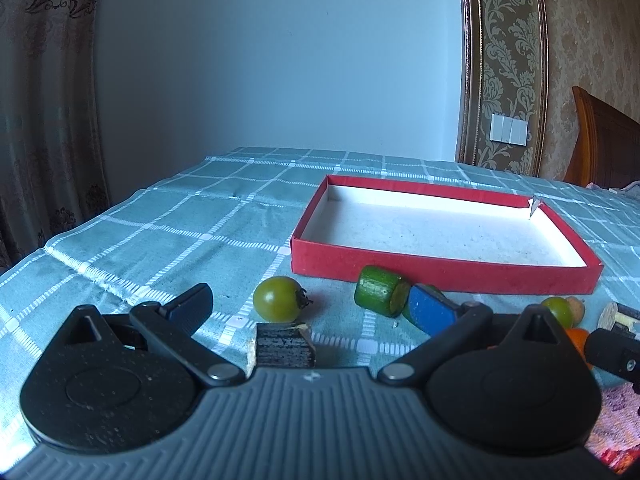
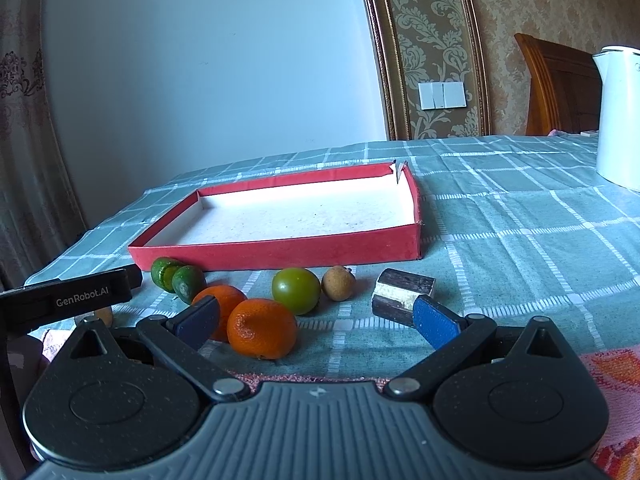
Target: Organize fruits
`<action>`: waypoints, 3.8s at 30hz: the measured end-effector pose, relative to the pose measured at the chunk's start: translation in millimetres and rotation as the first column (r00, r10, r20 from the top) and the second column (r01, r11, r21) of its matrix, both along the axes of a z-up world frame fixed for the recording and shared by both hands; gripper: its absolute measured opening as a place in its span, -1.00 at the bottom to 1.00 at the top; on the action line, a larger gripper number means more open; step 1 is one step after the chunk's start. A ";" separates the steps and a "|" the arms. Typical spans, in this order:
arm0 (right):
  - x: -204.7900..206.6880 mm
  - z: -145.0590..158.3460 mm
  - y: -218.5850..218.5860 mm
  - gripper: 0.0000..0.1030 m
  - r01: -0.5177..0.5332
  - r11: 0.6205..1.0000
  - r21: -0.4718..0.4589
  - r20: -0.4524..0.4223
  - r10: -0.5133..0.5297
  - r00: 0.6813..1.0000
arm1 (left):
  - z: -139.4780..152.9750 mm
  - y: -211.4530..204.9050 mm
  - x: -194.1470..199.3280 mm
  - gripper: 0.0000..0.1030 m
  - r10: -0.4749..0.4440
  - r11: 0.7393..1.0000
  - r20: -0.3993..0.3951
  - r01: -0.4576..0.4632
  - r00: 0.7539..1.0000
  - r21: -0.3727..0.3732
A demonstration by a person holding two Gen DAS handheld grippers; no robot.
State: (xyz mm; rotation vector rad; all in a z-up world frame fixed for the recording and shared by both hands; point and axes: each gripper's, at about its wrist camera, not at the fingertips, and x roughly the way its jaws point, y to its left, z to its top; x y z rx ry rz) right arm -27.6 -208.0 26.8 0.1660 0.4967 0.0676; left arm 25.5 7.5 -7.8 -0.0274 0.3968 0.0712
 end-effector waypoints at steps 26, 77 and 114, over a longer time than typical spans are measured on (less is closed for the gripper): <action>0.4 -1.4 0.1 1.00 -0.011 1.000 0.006 -0.007 0.011 1.000 | 0.3 -1.2 1.7 1.00 -0.006 1.000 -0.004 0.006 1.000 -0.007; 11.5 2.7 16.6 0.02 -0.239 0.969 -0.067 -0.108 0.231 0.967 | 0.3 5.5 -0.7 1.00 -0.019 0.999 0.006 0.019 1.000 -0.051; 124.1 7.4 -40.7 -0.04 -0.069 0.985 -0.160 -0.100 0.053 0.994 | -0.3 8.3 6.5 1.00 -0.021 0.998 -0.033 0.019 0.999 -0.060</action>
